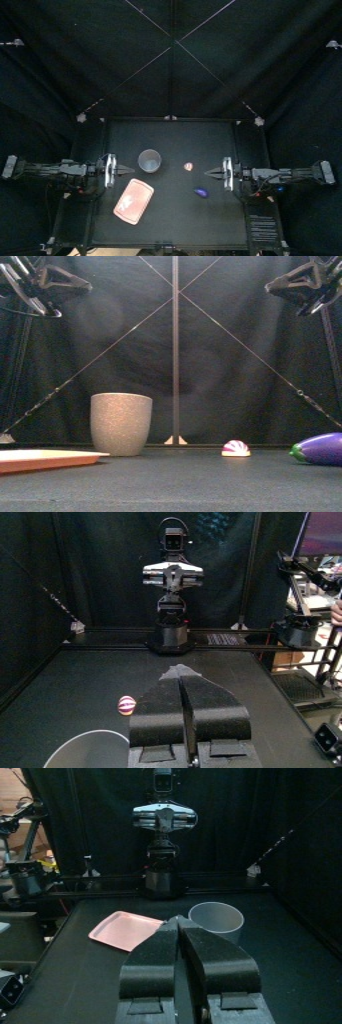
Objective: Pick the onion then place it in the grey bowl
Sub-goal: Pick the onion
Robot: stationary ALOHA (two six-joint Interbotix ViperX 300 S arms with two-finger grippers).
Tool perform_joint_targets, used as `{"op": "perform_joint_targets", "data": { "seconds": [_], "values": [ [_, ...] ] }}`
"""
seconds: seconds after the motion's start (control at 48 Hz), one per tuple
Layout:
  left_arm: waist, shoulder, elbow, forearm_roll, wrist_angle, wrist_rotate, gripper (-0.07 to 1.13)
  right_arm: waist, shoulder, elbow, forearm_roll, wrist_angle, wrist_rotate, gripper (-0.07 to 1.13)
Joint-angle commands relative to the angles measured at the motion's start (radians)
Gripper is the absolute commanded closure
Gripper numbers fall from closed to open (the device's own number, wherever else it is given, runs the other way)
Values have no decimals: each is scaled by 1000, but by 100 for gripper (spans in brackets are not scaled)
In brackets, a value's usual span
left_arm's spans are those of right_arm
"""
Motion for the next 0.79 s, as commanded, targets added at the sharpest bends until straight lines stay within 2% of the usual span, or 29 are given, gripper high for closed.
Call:
{"op": "perform_joint_targets", "data": {
  "seconds": [0.021, 0.125, 0.208, 0.396, 0.5, 0.583, 0.646, 0.792],
  "values": [
    [-2, -5, -34, -2, 58, 2, 109, 5, 34, -12, 17, 5, 17, 102],
    [2, -8, -55, 0, 132, 6, 108, -3, 78, -34, 44, 54, 31, 99],
    [14, -8, -81, 9, 229, 6, 107, -12, 137, -60, 51, 129, 32, 92],
    [55, -8, -123, 15, 394, 5, 107, -69, 291, -140, 57, 272, 34, 50],
    [63, -9, -127, 14, 407, 5, 107, -109, 380, -181, 72, 284, 35, 20],
    [63, -9, -127, 15, 397, 5, 107, -138, 445, -206, 84, 290, 34, 3],
    [63, -9, -124, 14, 390, 5, 107, -156, 492, -219, 80, 293, 32, -2],
    [63, -9, -123, 15, 385, 5, 107, -186, 632, -244, 29, 311, 17, 1]
  ]
}}
